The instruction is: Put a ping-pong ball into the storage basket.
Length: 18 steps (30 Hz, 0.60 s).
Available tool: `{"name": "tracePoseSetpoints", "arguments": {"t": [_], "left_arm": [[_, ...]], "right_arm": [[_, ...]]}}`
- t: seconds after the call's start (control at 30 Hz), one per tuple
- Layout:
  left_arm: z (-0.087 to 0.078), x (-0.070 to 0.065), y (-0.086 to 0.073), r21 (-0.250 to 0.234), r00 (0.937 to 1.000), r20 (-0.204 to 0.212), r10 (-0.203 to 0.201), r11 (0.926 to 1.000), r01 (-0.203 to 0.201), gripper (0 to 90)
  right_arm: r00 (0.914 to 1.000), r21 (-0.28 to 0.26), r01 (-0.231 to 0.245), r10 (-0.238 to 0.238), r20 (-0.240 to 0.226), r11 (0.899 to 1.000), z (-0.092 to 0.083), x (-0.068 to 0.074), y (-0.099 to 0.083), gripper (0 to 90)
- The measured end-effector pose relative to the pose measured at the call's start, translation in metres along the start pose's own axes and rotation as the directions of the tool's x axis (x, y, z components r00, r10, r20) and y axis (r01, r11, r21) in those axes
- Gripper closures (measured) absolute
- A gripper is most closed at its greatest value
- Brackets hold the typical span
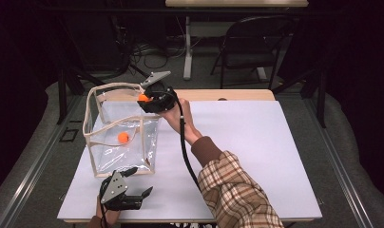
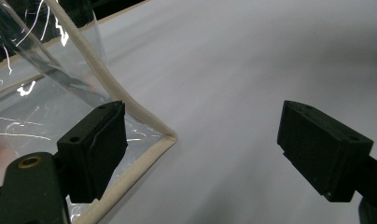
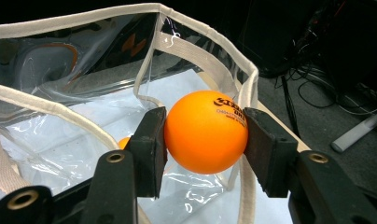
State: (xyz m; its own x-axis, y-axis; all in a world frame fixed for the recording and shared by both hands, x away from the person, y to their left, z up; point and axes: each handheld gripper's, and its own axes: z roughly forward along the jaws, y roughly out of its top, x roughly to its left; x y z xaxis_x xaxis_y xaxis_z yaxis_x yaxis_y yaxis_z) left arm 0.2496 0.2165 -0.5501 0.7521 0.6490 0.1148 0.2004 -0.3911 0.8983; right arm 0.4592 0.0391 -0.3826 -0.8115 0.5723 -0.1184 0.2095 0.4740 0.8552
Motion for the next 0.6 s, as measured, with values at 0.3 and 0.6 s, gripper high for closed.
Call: {"name": "tracePoseSetpoints", "arguments": {"t": [0.3,0.6], "left_arm": [[0.0,0.0,0.0,0.001,1.0,0.001,0.001,1.0,-0.001,16.1],[0.0,0.0,0.0,-0.001,1.0,-0.001,0.003,1.0,-0.003,16.1]], "right_arm": [[1.0,0.014,0.006,-0.006,-0.007,1.0,0.008,0.003,-0.001,50.9],[0.9998,0.039,0.0,0.001,-0.019,0.999,0.016,0.004,-0.003,50.8]]}}
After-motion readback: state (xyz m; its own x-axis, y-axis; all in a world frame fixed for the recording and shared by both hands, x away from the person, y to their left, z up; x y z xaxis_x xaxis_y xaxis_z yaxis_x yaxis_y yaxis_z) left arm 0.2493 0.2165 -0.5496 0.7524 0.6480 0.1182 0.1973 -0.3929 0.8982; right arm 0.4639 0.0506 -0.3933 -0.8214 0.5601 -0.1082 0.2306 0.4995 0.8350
